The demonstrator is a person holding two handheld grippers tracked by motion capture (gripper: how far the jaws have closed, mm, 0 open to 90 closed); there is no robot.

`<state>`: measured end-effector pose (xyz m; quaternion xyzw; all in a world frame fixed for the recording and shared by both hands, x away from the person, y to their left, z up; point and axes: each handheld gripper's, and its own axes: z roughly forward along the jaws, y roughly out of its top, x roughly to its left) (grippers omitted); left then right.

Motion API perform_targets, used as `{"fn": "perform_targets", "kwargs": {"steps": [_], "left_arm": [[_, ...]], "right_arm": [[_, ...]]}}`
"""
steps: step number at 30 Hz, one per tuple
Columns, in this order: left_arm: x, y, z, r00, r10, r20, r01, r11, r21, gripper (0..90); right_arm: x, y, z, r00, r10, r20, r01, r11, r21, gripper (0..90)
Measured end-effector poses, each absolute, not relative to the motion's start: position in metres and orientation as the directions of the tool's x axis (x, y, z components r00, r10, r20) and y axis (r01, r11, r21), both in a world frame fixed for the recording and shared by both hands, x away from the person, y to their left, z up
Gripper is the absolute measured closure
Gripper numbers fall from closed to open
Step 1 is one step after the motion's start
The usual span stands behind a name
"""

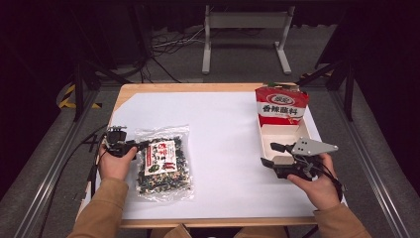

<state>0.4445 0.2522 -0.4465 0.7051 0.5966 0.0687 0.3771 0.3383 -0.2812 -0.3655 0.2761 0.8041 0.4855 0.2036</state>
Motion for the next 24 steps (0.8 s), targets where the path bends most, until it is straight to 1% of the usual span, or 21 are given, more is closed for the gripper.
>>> {"fn": "perform_targets", "kwargs": {"steps": [3, 4, 6, 8, 10, 12, 14, 16, 18, 21, 24], "left_arm": [[0.445, 0.252, -0.448, 0.302, 0.875, -0.377, 0.787, -0.006, 0.617, 53.7], [0.444, 0.252, -0.45, 0.306, 0.87, -0.386, 0.783, 0.002, 0.623, 56.8], [0.445, 0.253, -0.452, 0.311, 0.855, -0.416, 0.785, 0.016, 0.62, 60.0], [0.445, 0.254, -0.455, 0.312, 0.841, -0.443, 0.783, 0.037, 0.621, 66.0], [0.444, 0.254, -0.455, 0.316, 0.837, -0.447, 0.78, 0.04, 0.625, 69.7], [0.444, 0.254, -0.455, 0.316, 0.839, -0.442, 0.779, 0.037, 0.626, 71.3], [0.444, 0.252, -0.453, 0.324, 0.85, -0.415, 0.772, 0.016, 0.635, 73.9], [0.443, 0.251, -0.452, 0.319, 0.852, -0.416, 0.772, 0.022, 0.635, 75.8], [0.442, 0.249, -0.449, 0.327, 0.861, -0.39, 0.765, 0.001, 0.644, 80.7], [0.44, 0.244, -0.444, 0.325, 0.875, -0.358, 0.756, -0.013, 0.654, 82.9], [0.439, 0.244, -0.442, 0.327, 0.873, -0.361, 0.748, -0.006, 0.663, 84.3]], "right_arm": [[0.338, -0.281, -0.365, -0.765, 0.642, -0.058, 0.245, 0.373, 0.895, 37.0], [0.338, -0.281, -0.365, -0.765, 0.642, -0.059, 0.244, 0.372, 0.895, 36.9], [0.338, -0.281, -0.365, -0.765, 0.641, -0.059, 0.242, 0.371, 0.897, 36.8], [0.337, -0.282, -0.364, -0.765, 0.641, -0.057, 0.24, 0.367, 0.899, 36.8], [0.337, -0.282, -0.364, -0.765, 0.641, -0.056, 0.239, 0.364, 0.9, 36.8], [0.337, -0.282, -0.364, -0.765, 0.641, -0.055, 0.239, 0.363, 0.9, 36.8], [0.337, -0.282, -0.364, -0.765, 0.641, -0.053, 0.244, 0.365, 0.898, 36.8], [0.338, -0.281, -0.365, -0.766, 0.641, -0.053, 0.245, 0.368, 0.897, 36.8], [0.338, -0.281, -0.365, -0.766, 0.64, -0.053, 0.247, 0.369, 0.896, 36.8], [0.337, -0.282, -0.365, -0.766, 0.641, -0.052, 0.247, 0.368, 0.897, 36.8], [0.337, -0.283, -0.366, -0.765, 0.643, -0.049, 0.25, 0.366, 0.897, 36.8]]}}
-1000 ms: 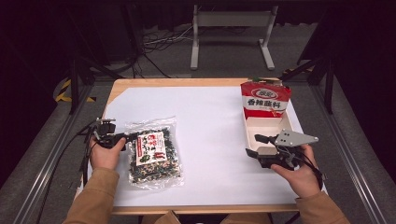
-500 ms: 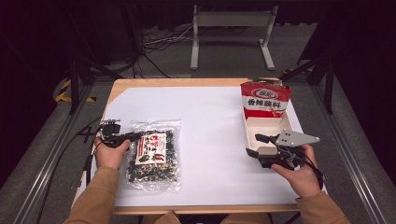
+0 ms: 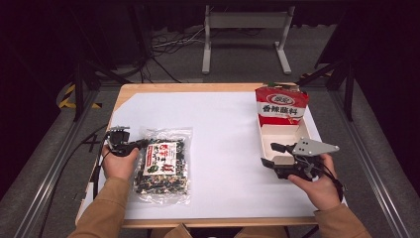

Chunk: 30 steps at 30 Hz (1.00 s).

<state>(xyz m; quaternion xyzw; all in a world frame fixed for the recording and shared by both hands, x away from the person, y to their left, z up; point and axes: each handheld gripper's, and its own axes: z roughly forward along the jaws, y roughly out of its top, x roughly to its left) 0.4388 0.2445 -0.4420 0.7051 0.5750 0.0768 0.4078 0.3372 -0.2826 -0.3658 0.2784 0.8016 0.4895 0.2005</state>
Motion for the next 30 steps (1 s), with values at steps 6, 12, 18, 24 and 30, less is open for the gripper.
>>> {"fn": "perform_targets", "kwargs": {"steps": [6, 12, 18, 24, 30], "left_arm": [[0.435, 0.247, -0.434, 0.338, 0.866, -0.369, 0.729, 0.006, 0.684, 85.1], [0.428, 0.252, -0.418, 0.351, 0.863, -0.364, 0.695, 0.021, 0.719, 85.3], [0.418, 0.251, -0.396, 0.375, 0.854, -0.361, 0.637, 0.046, 0.77, 85.3], [0.407, 0.246, -0.376, 0.417, 0.835, -0.358, 0.578, 0.06, 0.814, 85.4], [0.391, 0.234, -0.35, 0.479, 0.828, -0.29, 0.492, 0.02, 0.87, 85.6]], "right_arm": [[0.337, -0.283, -0.366, -0.763, 0.645, -0.043, 0.256, 0.362, 0.896, 36.8], [0.338, -0.283, -0.367, -0.762, 0.646, -0.043, 0.258, 0.364, 0.895, 36.9], [0.338, -0.283, -0.367, -0.76, 0.649, -0.042, 0.261, 0.363, 0.894, 37.0], [0.339, -0.283, -0.367, -0.761, 0.648, -0.038, 0.262, 0.361, 0.895, 38.8], [0.339, -0.282, -0.367, -0.774, 0.632, -0.032, 0.255, 0.359, 0.898, 43.2]]}}
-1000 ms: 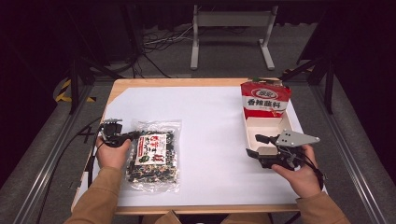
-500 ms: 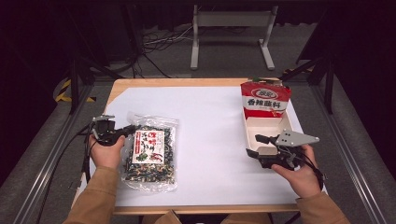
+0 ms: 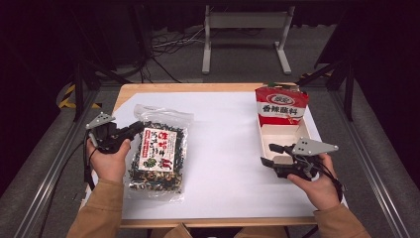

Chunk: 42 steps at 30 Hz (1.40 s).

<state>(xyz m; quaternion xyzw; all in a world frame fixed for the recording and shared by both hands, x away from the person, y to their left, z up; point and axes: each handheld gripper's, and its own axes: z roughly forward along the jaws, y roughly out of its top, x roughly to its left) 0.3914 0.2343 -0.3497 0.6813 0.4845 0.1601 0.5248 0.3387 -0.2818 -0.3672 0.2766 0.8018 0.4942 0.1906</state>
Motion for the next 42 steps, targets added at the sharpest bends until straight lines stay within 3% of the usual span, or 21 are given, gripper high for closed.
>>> {"fn": "perform_targets", "kwargs": {"steps": [8, 31, 42], "left_arm": [[0.371, 0.216, -0.326, 0.552, 0.806, -0.212, 0.394, -0.029, 0.919, 85.8], [0.343, 0.183, -0.292, 0.691, 0.711, -0.134, 0.22, -0.03, 0.975, 85.6], [0.344, 0.162, -0.288, 0.729, 0.671, -0.136, 0.199, -0.018, 0.98, 85.5]], "right_arm": [[0.338, -0.281, -0.367, -0.777, 0.628, -0.033, 0.251, 0.358, 0.899, 44.0], [0.343, -0.24, -0.356, -0.839, 0.544, 0.005, 0.218, 0.328, 0.919, 45.4], [0.354, -0.209, -0.354, -0.851, 0.52, 0.066, 0.256, 0.303, 0.918, 35.4]]}}
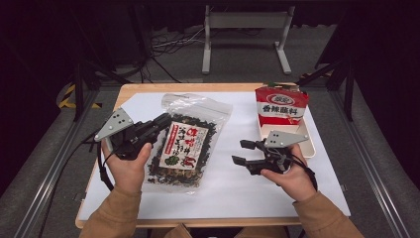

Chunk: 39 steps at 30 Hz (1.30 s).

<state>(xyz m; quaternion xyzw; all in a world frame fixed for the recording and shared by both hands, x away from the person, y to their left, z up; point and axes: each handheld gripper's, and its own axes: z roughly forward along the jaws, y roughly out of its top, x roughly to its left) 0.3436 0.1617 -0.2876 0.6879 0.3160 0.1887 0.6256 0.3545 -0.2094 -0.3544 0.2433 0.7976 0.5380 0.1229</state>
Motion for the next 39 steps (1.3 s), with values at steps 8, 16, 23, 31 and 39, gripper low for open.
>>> {"fn": "perform_targets", "kwargs": {"steps": [8, 16, 23, 31, 39], "left_arm": [[0.342, 0.148, -0.288, 0.756, 0.643, -0.119, 0.17, -0.018, 0.985, 85.4], [0.341, 0.137, -0.291, 0.785, 0.609, -0.113, 0.161, -0.025, 0.987, 85.2], [0.341, 0.132, -0.294, 0.806, 0.582, -0.112, 0.158, -0.029, 0.987, 85.0], [0.338, 0.133, -0.294, 0.822, 0.56, -0.101, 0.128, -0.009, 0.992, 84.7], [0.339, 0.13, -0.296, 0.827, 0.554, -0.099, 0.133, -0.021, 0.991, 84.2]], "right_arm": [[0.363, -0.192, -0.353, -0.854, 0.514, 0.08, 0.262, 0.293, 0.919, 31.8], [0.366, -0.186, -0.355, -0.848, 0.519, 0.108, 0.286, 0.275, 0.918, 29.7], [0.367, -0.186, -0.356, -0.846, 0.518, 0.124, 0.294, 0.26, 0.92, 29.4], [0.368, -0.185, -0.354, -0.849, 0.497, 0.182, 0.31, 0.188, 0.932, 34.9], [0.367, -0.189, -0.35, -0.865, 0.468, 0.18, 0.299, 0.195, 0.934, 57.0]]}}
